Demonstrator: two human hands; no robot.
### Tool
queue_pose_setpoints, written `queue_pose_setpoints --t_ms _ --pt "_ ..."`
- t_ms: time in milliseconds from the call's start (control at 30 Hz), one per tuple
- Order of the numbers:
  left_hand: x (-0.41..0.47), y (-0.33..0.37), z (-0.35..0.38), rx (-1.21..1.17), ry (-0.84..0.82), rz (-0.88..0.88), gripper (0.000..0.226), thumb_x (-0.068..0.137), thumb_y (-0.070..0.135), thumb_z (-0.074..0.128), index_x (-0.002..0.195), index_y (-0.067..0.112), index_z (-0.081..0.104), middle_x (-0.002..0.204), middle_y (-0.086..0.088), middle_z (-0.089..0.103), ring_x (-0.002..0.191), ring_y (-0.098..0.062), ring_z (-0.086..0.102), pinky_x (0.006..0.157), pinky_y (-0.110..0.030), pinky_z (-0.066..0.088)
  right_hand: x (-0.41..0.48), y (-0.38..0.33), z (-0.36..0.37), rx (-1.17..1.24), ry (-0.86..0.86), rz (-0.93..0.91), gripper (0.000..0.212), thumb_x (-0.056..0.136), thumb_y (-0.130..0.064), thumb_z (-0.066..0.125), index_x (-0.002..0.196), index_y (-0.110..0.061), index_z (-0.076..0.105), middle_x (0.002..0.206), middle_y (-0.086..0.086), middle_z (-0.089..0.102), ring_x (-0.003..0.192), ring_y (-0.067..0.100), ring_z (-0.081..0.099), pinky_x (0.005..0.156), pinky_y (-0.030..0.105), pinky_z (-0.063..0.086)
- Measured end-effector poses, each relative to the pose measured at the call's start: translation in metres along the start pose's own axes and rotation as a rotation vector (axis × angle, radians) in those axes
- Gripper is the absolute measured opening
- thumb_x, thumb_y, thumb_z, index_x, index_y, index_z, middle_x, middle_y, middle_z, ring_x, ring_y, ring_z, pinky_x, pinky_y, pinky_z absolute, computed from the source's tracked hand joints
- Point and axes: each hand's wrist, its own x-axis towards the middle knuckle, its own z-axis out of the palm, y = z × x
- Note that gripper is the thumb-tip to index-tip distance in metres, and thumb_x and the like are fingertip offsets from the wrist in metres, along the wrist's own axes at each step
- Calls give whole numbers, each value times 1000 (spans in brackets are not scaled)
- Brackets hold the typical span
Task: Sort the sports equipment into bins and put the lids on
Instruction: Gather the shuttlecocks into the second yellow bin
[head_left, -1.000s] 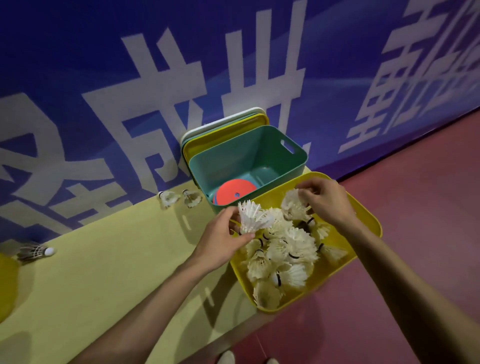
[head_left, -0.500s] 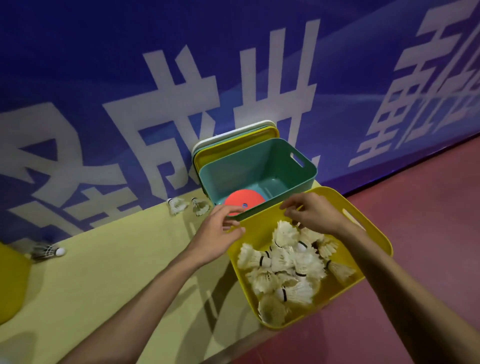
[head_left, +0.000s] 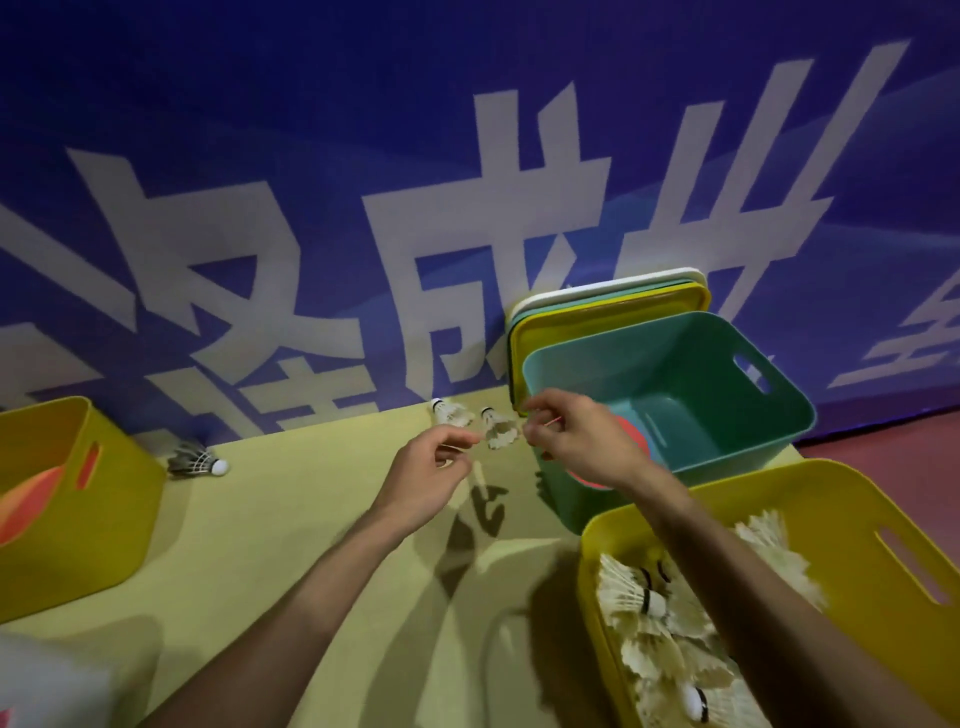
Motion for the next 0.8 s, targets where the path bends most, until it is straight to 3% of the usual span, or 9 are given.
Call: queue_pose_setpoints --t_ms 133,300,467,567,700,800 --pt "37 -32 -19 8 14 -89 26 87 5 56 97 26 67 106 7 68 91 -7 62 83 -20 47 45 0 57 94 -5 116 38 87 -19 61 125 -12 56 108 4 66 98 20 64 90 39 51" --pt "91 -69 -33 35 -8 -174 25 88 5 54 101 22 67 107 7 67 89 -5 60 73 -12 43 85 21 110 13 -36 244 49 87 -18 61 133 -9 46 128 13 54 120 25 50 103 35 40" --pt "141 -99 -40 42 -30 -190 27 88 6 54 108 21 65 109 4 64 86 -8 59 72 -13 42 123 48 138 -84 -16 357 51 85 -18 61 133 -10 44 130 15 49 121 30 46 104 36 37" --pt "160 -114 -38 78 -41 -145 31 89 5 52 115 19 63 116 3 61 91 -12 60 81 -19 43 138 56 148 -156 1 367 56 83 -15 59 136 -11 41 129 17 49 121 34 43 104 42 36" --pt "179 -147 -35 203 -114 -31 45 91 -7 41 127 14 57 128 -4 55 106 -17 60 93 -23 44 149 62 162 -306 3 337 62 83 -18 54 142 -17 35 134 12 44 128 32 36 107 40 29" --pt "196 -161 -31 306 -173 42 65 87 -17 34 140 19 44 143 2 42 130 -14 44 108 -24 35 158 72 169 -345 20 304 61 82 -15 50 141 -16 36 136 11 44 129 29 35 111 38 26"
